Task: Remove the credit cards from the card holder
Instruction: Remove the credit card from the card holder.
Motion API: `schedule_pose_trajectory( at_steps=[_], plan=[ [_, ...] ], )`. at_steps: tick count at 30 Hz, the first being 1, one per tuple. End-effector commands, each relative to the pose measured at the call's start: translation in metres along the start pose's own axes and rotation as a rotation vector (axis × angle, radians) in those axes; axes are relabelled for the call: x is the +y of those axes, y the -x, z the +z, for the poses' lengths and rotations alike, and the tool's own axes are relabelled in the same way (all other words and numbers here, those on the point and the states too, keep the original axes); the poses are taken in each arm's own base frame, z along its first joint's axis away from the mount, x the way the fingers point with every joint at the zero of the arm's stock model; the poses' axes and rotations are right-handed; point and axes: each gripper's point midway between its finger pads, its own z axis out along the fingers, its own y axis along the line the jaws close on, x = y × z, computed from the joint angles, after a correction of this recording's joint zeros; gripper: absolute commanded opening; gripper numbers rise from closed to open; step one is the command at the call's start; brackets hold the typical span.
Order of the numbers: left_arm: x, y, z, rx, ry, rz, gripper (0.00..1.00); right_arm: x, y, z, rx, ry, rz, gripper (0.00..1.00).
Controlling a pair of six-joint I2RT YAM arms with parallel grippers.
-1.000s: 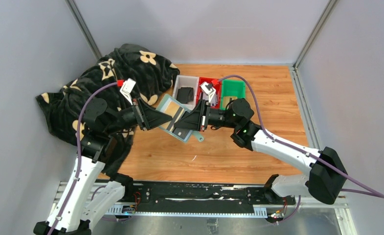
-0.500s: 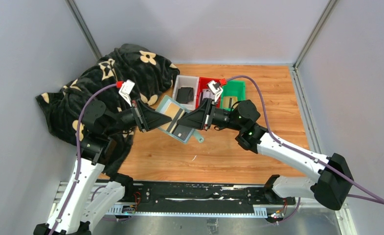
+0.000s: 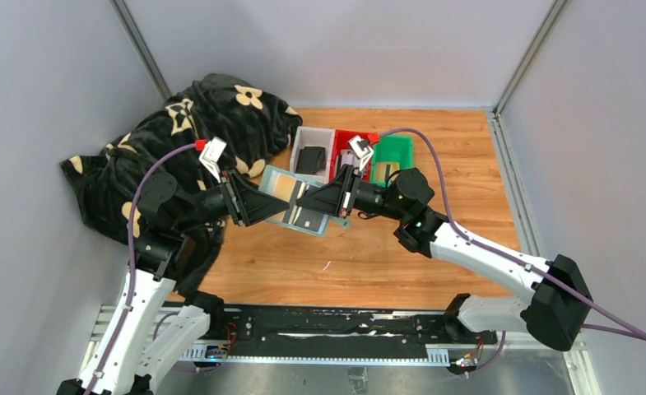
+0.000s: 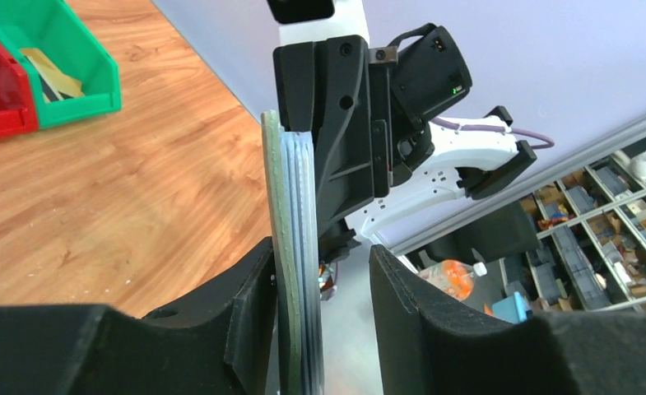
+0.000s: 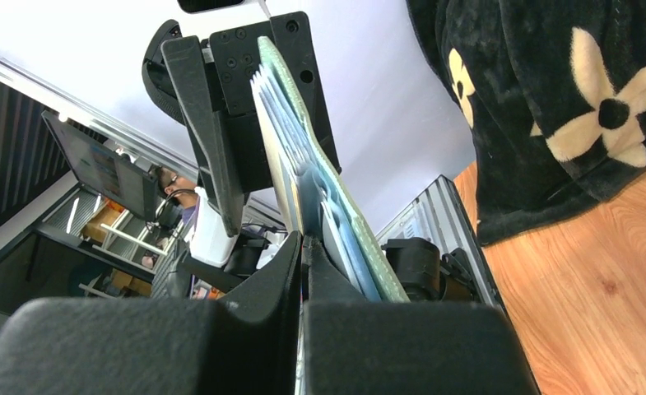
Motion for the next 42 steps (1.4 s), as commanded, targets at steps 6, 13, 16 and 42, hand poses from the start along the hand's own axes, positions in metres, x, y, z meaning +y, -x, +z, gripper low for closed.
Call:
schedule_pose_trajectory(
  at_steps=[6,13,16,42],
  plan=[
    [-0.021,-0.003,-0.007,0.001,-0.075,-0.004,0.43,-0.001,-0.01,-0.009,-0.017,0.027,-0.004,0.0],
    [-0.025,-0.001,-0.01,-0.007,-0.089,-0.006,0.31,-0.002,-0.016,-0.019,-0.024,0.026,-0.01,0.0],
    [-0.025,0.0,-0.01,-0.015,-0.085,-0.006,0.26,-0.001,-0.017,-0.022,-0.024,0.029,-0.012,0.0],
    [-0.031,0.009,-0.011,-0.031,-0.079,0.016,0.0,0.021,-0.018,-0.016,-0.04,0.136,-0.002,0.0]
  ],
)
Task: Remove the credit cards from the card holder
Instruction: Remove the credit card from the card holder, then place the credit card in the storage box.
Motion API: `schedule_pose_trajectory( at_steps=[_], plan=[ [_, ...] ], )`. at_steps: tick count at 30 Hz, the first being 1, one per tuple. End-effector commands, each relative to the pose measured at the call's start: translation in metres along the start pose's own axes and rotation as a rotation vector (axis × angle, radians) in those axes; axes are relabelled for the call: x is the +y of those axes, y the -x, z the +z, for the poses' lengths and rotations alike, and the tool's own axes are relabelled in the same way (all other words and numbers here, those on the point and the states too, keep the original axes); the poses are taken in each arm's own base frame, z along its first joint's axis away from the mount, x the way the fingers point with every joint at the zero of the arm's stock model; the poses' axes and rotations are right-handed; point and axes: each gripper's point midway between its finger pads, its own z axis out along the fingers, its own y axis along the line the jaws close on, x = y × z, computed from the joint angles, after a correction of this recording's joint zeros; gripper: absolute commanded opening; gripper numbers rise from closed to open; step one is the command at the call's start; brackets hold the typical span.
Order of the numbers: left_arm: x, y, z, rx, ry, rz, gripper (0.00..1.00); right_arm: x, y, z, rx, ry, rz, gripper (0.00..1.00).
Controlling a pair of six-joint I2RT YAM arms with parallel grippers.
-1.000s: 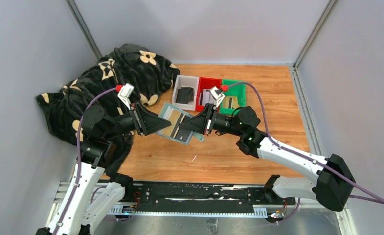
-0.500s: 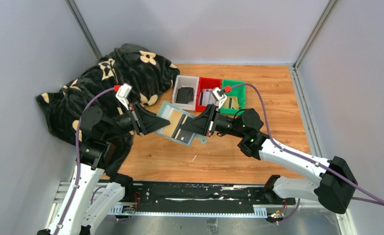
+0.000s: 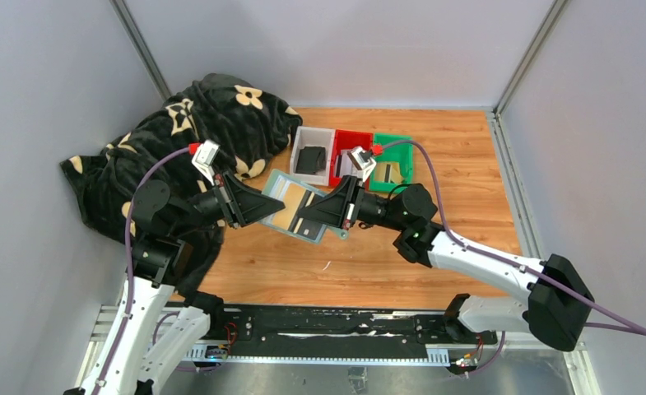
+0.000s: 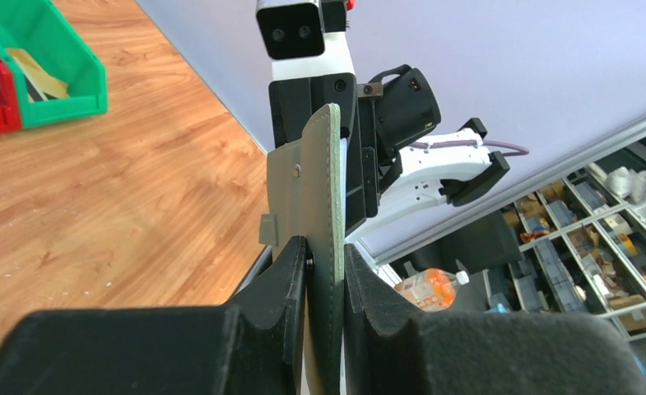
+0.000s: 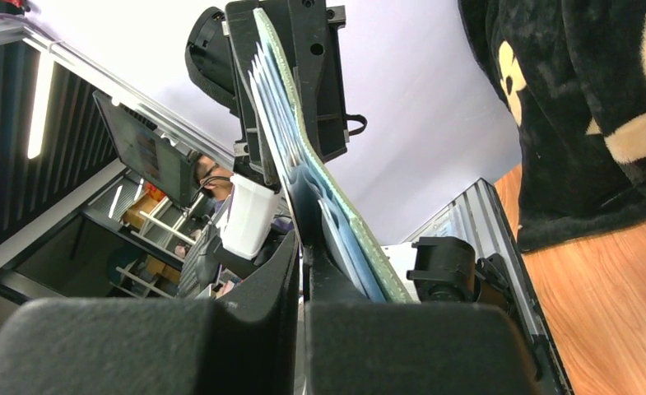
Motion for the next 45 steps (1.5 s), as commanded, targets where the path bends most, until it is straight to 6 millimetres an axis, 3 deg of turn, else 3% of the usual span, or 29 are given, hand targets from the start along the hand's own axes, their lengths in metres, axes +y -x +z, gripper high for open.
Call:
schedule_pose_trajectory(
  at_steps=[1,8,17,20,26,34,38,45],
  plan=[
    [-0.025,0.007,-0.003,0.0,-0.071,0.055,0.0,0.009,-0.001,-0.009,-0.033,0.021,-0.037,0.0],
    [-0.031,0.012,-0.003,-0.01,-0.081,0.065,0.0,0.007,-0.006,-0.025,-0.044,-0.013,-0.057,0.0],
    [-0.035,0.016,-0.003,-0.012,-0.085,0.084,0.0,0.011,-0.006,-0.03,-0.03,-0.02,-0.067,0.0],
    [-0.033,0.017,-0.003,-0.01,-0.075,0.103,0.0,0.006,0.003,-0.043,-0.024,-0.07,-0.066,0.0],
    [-0.028,0.017,-0.005,-0.003,-0.047,0.137,0.0,-0.016,0.037,-0.097,-0.093,-0.303,-0.156,0.0],
    [-0.018,0.017,-0.005,0.015,-0.013,0.158,0.0,-0.069,0.074,-0.167,-0.096,-0.738,-0.146,0.0],
    [-0.018,0.015,-0.006,0.031,-0.003,0.181,0.0,-0.114,0.098,-0.206,-0.107,-1.023,-0.16,0.0],
    [-0.02,0.014,-0.01,0.031,0.005,0.226,0.0,-0.187,0.142,-0.242,-0.038,-1.315,-0.216,0.0]
  ],
)
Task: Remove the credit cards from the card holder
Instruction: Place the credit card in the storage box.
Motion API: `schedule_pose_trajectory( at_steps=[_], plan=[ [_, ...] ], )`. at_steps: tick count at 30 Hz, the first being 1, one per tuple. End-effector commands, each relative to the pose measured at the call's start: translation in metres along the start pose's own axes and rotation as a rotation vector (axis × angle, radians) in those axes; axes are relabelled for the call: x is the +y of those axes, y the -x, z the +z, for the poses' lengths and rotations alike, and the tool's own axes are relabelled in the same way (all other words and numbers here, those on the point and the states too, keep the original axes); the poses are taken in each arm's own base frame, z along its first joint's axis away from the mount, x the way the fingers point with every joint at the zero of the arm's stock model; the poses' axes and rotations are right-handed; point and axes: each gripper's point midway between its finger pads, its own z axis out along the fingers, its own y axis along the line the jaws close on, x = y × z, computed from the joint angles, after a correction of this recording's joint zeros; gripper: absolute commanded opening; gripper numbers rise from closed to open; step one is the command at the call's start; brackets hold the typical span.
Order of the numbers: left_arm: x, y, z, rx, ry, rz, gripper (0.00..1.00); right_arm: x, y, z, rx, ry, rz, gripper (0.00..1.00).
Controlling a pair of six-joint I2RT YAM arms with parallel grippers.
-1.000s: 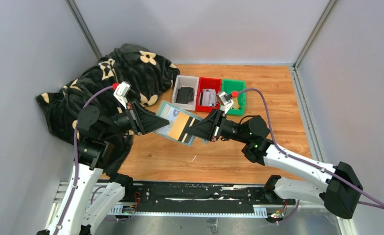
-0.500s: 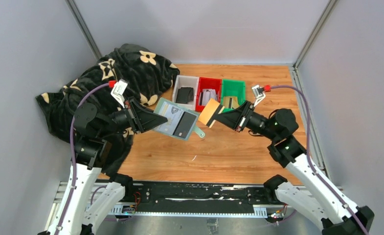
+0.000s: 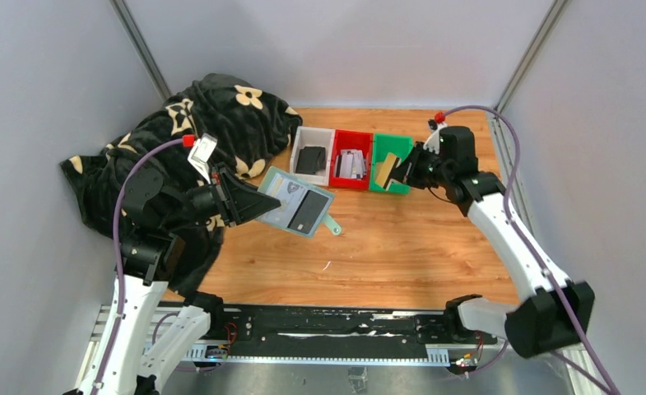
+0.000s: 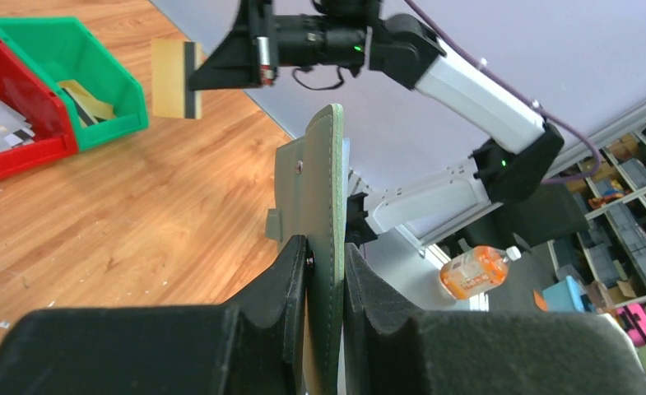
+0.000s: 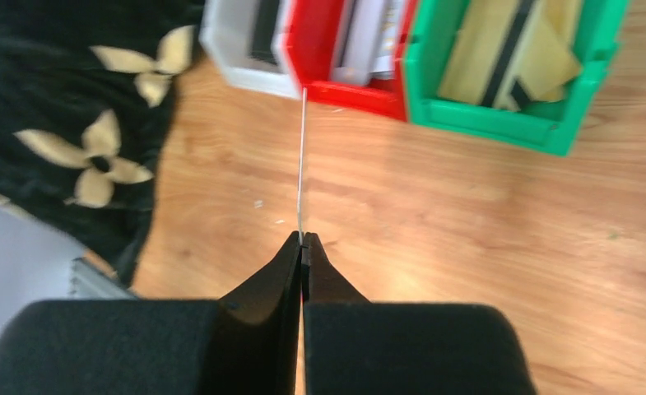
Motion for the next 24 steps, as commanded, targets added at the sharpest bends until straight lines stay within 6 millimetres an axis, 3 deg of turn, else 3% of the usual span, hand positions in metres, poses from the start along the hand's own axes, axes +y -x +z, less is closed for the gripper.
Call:
schedule_pose_trajectory(
  at_steps=[1,4,8,10,15,19,24],
  plan=[
    [-0.012,0.005,-0.006,-0.008,-0.015,0.071,0.0,-0.06,0.014,0.026,0.054,-0.243,-0.098,0.0],
    [-0.009,0.003,-0.006,-0.006,-0.011,0.076,0.0,-0.083,0.03,0.052,0.082,-0.304,-0.104,0.0],
    [-0.009,0.004,-0.005,-0.004,-0.012,0.089,0.0,-0.109,0.036,0.089,0.146,-0.346,-0.1,0.0],
    [-0.011,0.005,-0.006,-0.007,-0.015,0.1,0.0,-0.124,0.03,0.11,0.207,-0.368,-0.1,0.0],
    [-0.01,0.008,-0.005,-0.006,-0.014,0.116,0.0,-0.14,0.017,0.147,0.322,-0.331,-0.073,0.0],
    [-0.006,0.007,-0.003,-0.001,-0.009,0.111,0.0,-0.142,0.012,0.166,0.355,-0.295,-0.047,0.0],
    [-0.006,0.009,-0.002,-0.006,-0.012,0.118,0.0,-0.146,0.01,0.17,0.371,-0.292,-0.059,0.0]
  ],
)
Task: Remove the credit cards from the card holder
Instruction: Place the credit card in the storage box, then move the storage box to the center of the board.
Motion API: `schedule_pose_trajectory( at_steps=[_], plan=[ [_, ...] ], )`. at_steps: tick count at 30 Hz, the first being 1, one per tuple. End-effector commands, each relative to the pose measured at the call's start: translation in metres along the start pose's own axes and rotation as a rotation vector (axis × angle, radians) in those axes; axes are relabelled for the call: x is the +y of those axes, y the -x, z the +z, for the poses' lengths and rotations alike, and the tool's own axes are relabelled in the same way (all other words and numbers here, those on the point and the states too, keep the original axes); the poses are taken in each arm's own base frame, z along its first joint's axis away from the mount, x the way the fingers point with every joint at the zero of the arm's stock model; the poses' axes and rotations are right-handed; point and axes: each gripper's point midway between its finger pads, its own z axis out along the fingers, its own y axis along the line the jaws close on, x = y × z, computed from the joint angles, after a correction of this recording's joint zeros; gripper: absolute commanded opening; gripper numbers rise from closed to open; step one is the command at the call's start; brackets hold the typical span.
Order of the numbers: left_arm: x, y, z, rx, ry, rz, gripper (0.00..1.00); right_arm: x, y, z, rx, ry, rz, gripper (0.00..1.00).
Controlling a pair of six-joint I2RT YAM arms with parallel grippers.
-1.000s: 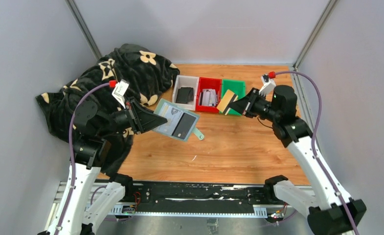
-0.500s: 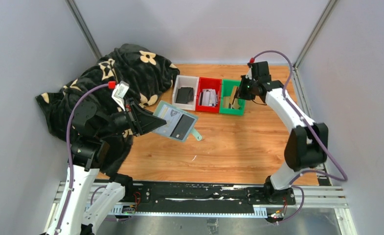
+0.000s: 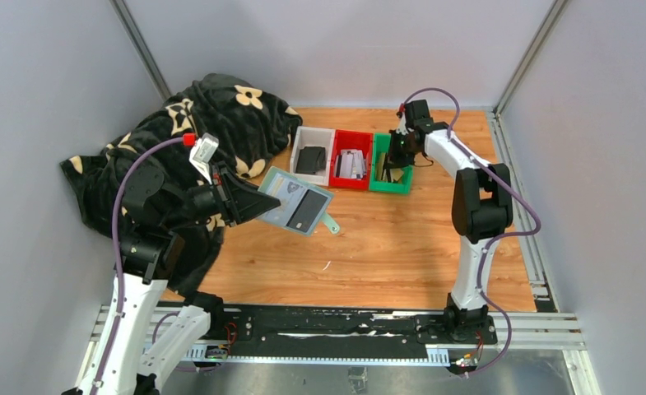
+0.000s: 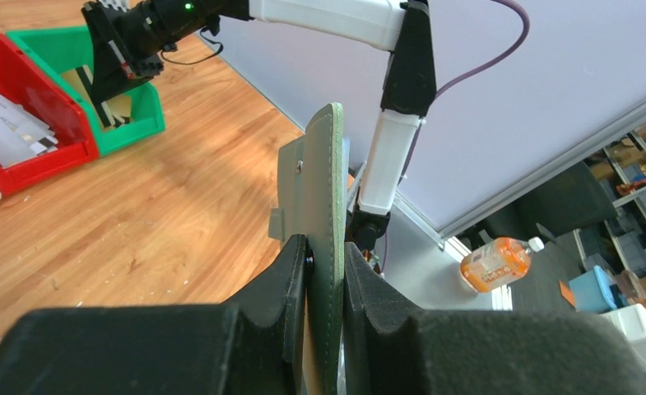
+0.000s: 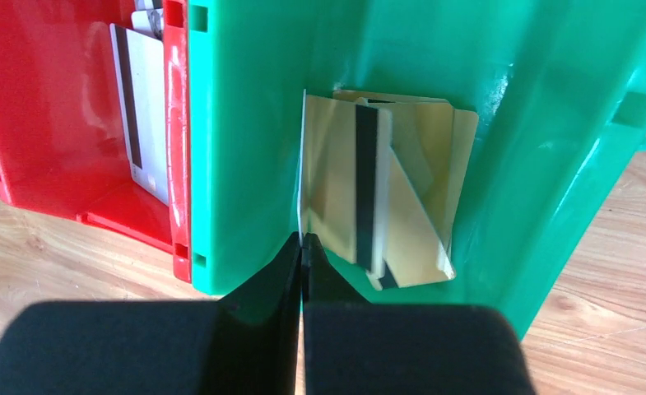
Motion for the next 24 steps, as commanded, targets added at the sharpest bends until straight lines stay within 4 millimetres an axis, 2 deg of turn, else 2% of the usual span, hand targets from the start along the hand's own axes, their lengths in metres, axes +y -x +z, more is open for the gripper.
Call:
schedule_pose_trajectory(
  at_steps=[1,2,6,8,11,15,18,22,24],
  plan=[
    [-0.009,0.011,-0.001,-0.024,-0.024,0.053,0.0,-0.004,0.004,-0.007,0.016,-0.001,-0.023,0.03],
    [-0.009,0.011,-0.001,-0.025,-0.025,0.052,0.0,-0.005,0.002,-0.007,0.023,-0.009,-0.026,0.07],
    [-0.008,0.013,0.0,-0.027,-0.027,0.05,0.0,-0.016,0.003,-0.017,0.024,-0.093,-0.03,0.39],
    [-0.009,0.013,0.0,-0.027,-0.029,0.052,0.0,-0.014,0.011,-0.034,-0.022,-0.125,-0.046,0.52],
    [-0.009,0.014,0.0,-0.031,-0.03,0.058,0.0,-0.006,0.029,-0.06,-0.114,-0.165,-0.077,0.67],
    [-0.012,0.017,0.0,-0.036,-0.036,0.06,0.0,0.024,0.047,-0.084,-0.209,-0.145,-0.125,0.75],
    [-0.015,0.02,0.0,-0.042,-0.04,0.071,0.0,0.06,0.05,-0.083,-0.234,-0.098,-0.182,0.75],
    [-0.018,0.023,-0.001,-0.046,-0.044,0.08,0.0,0.108,0.04,-0.058,-0.219,-0.077,-0.273,0.75],
    [-0.02,0.024,-0.001,-0.048,-0.047,0.085,0.0,0.13,0.03,-0.035,-0.193,-0.073,-0.318,0.75]
  ],
)
